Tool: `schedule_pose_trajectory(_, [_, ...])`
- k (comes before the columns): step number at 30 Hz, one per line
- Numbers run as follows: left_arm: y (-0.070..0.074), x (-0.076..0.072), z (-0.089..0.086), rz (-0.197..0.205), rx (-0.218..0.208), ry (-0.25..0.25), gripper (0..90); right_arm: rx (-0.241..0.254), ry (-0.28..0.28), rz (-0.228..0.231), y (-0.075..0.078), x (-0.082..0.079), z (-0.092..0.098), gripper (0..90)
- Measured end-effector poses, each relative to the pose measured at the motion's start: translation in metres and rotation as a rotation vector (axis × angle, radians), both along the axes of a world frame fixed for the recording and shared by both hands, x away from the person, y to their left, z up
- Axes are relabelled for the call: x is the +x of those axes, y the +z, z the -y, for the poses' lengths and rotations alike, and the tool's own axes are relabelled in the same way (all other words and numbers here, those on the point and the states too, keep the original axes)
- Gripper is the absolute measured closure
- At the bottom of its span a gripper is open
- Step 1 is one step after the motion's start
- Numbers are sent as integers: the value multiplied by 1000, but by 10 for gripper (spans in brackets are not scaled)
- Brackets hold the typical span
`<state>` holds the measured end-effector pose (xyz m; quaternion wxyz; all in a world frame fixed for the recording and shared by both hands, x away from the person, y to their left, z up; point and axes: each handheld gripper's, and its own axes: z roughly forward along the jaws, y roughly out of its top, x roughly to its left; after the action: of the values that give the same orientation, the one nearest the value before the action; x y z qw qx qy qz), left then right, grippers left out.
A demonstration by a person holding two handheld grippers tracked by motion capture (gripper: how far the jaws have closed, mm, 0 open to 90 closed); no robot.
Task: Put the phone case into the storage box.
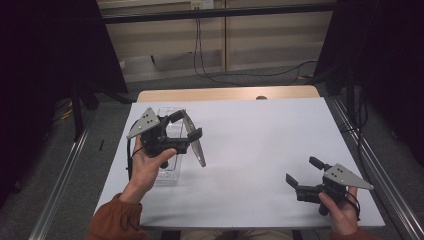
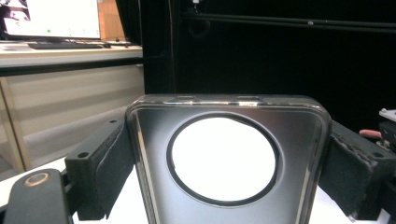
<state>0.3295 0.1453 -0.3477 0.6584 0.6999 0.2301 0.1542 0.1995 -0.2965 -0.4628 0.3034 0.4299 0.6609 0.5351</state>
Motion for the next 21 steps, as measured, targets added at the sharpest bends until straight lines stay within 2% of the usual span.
schedule_pose_trajectory(7, [9,1,-12,19,-3,44,124,-1,-14,6,0,0,1,1])
schedule_pose_trajectory(16, [22,4,-39,39,-43,106,124,-5,-37,18,0,-3,3,0])
schedule_pose_trajectory(17, [23,4,-41,33,-56,125,124,-7,-39,24,0,-3,3,0])
schedule_pose_trajectory(21, [27,9,-49,24,-52,151,124,0,-63,23,-1,-2,4,0])
